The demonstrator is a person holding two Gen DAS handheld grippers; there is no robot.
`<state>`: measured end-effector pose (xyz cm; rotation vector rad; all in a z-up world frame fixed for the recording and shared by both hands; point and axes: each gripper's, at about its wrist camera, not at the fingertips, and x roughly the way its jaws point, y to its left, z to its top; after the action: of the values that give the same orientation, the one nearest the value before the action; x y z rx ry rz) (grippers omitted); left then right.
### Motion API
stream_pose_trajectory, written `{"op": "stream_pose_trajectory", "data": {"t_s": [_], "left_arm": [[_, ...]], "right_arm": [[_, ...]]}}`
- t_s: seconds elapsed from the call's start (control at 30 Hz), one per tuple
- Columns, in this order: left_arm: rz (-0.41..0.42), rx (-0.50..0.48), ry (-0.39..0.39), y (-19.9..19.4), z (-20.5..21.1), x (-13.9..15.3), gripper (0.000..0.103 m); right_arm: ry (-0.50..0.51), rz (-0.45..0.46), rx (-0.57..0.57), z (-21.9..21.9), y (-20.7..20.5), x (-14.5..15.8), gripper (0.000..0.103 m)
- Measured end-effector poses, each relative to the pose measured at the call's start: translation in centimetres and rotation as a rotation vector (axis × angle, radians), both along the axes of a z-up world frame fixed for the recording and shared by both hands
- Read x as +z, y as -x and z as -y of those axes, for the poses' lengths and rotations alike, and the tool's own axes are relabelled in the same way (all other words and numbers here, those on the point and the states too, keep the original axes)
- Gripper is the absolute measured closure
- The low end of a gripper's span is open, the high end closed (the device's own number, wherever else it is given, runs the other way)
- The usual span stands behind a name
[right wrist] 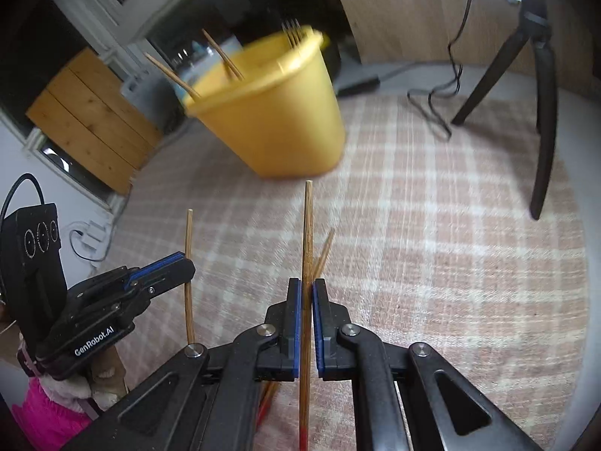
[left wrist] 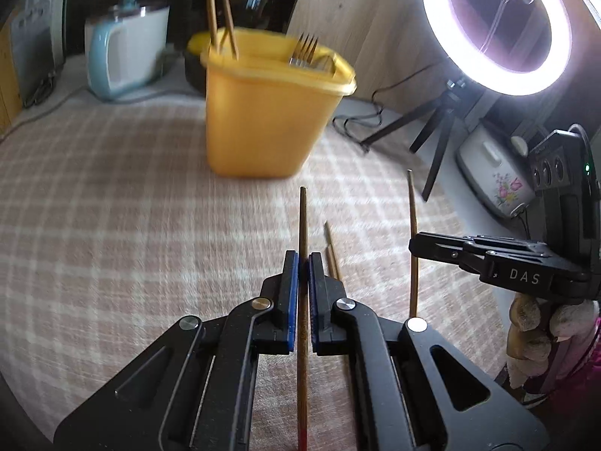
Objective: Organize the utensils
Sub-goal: 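Lift both held chopsticks upright and carry them over the yellow container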
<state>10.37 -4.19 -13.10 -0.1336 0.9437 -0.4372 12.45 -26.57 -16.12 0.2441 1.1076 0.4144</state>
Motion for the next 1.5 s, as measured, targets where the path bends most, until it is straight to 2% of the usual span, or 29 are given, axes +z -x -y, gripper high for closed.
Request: {"op": "stream_pose_trajectory", "data": {"t_s": [0.2,0.57,0.97,1.17,1.5], "left_arm": [[0.077,0.002,0.018,0.9,-0.3,3.0,0.1],[0.165,-0.003,0.048,1.4,-0.2,6.2,0.1],[0.211,-0.02,0.073,1.1,-0.2,8.0,0.1],[0.239,-0.012,0.08,-0.2,-0.8,9.3,0.1],[0.317,0.044,0.089,-4.2,-2.9,13.1,0.1]], "right_arm": [[-0.017,0.108,-0.007,-0.5,1.8,2.6,0.1],[-0.017,0.192,-0.026,-0.3,2.9,5.2,0.1],[0.022,0.27,-0.039,-0.6,2.7,7.5,0.1],[0.018,0.297,-0.056,-0.4,1.9,8.6,0.1],[0.03,0.401,-0.07,-1.3,-0.8,12.3,0.1]]}}
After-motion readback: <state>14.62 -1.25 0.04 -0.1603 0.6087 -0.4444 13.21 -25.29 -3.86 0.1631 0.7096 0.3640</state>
